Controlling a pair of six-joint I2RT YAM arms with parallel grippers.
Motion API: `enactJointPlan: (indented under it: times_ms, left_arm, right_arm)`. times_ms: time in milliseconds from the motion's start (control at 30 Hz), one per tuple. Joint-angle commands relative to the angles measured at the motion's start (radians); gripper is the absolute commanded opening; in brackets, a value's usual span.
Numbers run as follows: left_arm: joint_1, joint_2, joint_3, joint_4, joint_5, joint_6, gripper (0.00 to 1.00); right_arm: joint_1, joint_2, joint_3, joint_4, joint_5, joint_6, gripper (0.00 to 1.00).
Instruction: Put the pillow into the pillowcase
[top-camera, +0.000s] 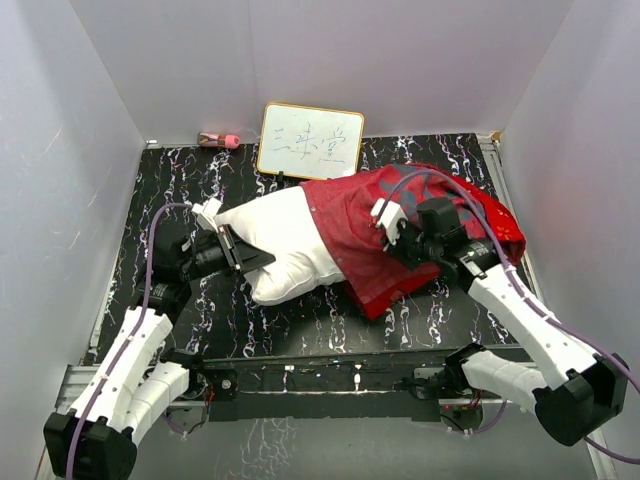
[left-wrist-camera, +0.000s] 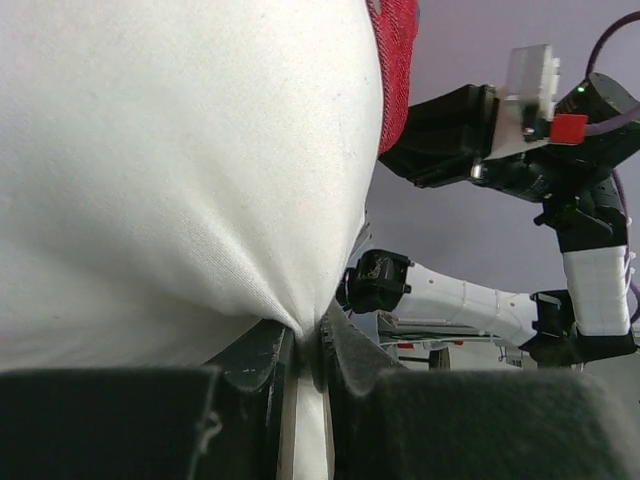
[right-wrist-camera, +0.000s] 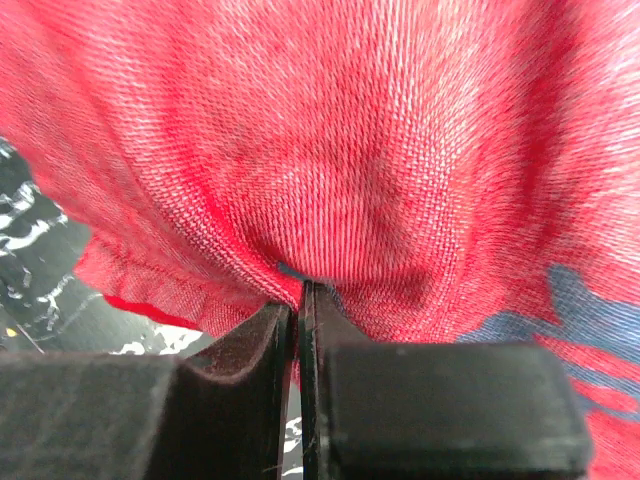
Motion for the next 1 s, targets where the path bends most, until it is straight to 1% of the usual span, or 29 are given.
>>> enactJointPlan:
  times_ms: [0, 67, 100, 200, 233, 333, 400, 433, 500, 533, 567, 633, 667, 700, 733, 767, 800, 867, 900, 967]
  left_arm:
    - [-0.004, -0.036, 0.117, 0.035, 0.031, -0.076, 0.00]
    - [-0.005, -0.029, 0.140, 0.035, 0.026, -0.094, 0.00]
    - [-0.005, -0.021, 0.153, 0.023, 0.025, -0.098, 0.00]
    - [-0.006, 0.022, 0.204, -0.047, 0.026, -0.079, 0.00]
    - [-0.005, 0.037, 0.219, -0.054, 0.031, -0.084, 0.00]
    - [-0.011, 0.084, 0.262, -0.034, 0.043, -0.129, 0.00]
    - [-0.018, 0.125, 0.305, -0.067, 0.050, -0.128, 0.00]
    - [-0.020, 0.145, 0.323, -0.095, 0.054, -0.119, 0.00]
    - [-0.022, 0.169, 0.319, -0.128, 0.058, -0.113, 0.00]
    - [-0.023, 0.173, 0.296, -0.117, 0.060, -0.124, 0.00]
    - [-0.022, 0.170, 0.237, -0.087, 0.059, -0.149, 0.00]
    - [-0.023, 0.164, 0.133, 0.030, 0.046, -0.217, 0.00]
    - [-0.022, 0.161, 0.080, 0.074, 0.018, -0.251, 0.00]
    - [-0.023, 0.157, 0.040, 0.107, -0.011, -0.275, 0.00]
    - [-0.022, 0.155, 0.010, 0.130, -0.047, -0.293, 0.00]
    - [-0.023, 0.154, -0.014, 0.155, -0.078, -0.305, 0.00]
    - [-0.023, 0.155, -0.033, 0.179, -0.102, -0.318, 0.00]
    - [-0.023, 0.165, -0.052, 0.219, -0.134, -0.330, 0.00]
    - [-0.023, 0.174, -0.052, 0.225, -0.144, -0.316, 0.00]
    - [-0.023, 0.195, -0.039, 0.187, -0.149, -0.257, 0.00]
  right_arm:
    - [0.001, -0.080, 0.263, 0.118, -0.230, -0.004, 0.08]
    - [0.001, -0.107, 0.326, 0.310, -0.334, 0.085, 0.08]
    - [0.002, -0.079, 0.394, 0.343, -0.367, 0.128, 0.08]
    - [0.002, 0.065, 0.645, 0.349, -0.426, 0.247, 0.08]
    - [0.002, 0.094, 0.691, 0.396, -0.449, 0.279, 0.08]
    - [0.013, 0.138, 0.738, 0.626, -0.498, 0.430, 0.08]
    - [0.053, 0.180, 0.791, 0.712, -0.500, 0.508, 0.08]
    - [0.091, 0.202, 0.812, 0.724, -0.477, 0.518, 0.08]
    - [0.182, 0.229, 0.807, 0.741, -0.398, 0.488, 0.08]
    - [0.208, 0.239, 0.767, 0.742, -0.345, 0.453, 0.08]
    - [0.219, 0.249, 0.719, 0.750, -0.294, 0.431, 0.08]
    - [0.215, 0.281, 0.645, 0.733, -0.192, 0.403, 0.08]
    - [0.203, 0.304, 0.619, 0.709, -0.173, 0.384, 0.08]
    - [0.187, 0.313, 0.599, 0.666, -0.186, 0.374, 0.08]
    - [0.164, 0.311, 0.583, 0.638, -0.234, 0.375, 0.11]
    - [0.144, 0.299, 0.569, 0.610, -0.309, 0.366, 0.17]
    - [0.124, 0.283, 0.558, 0.575, -0.404, 0.338, 0.27]
    - [0.110, 0.236, 0.542, 0.463, -0.540, 0.237, 0.49]
    - [0.110, 0.214, 0.535, 0.385, -0.572, 0.185, 0.59]
    - [0.109, 0.171, 0.509, 0.236, -0.574, 0.115, 0.80]
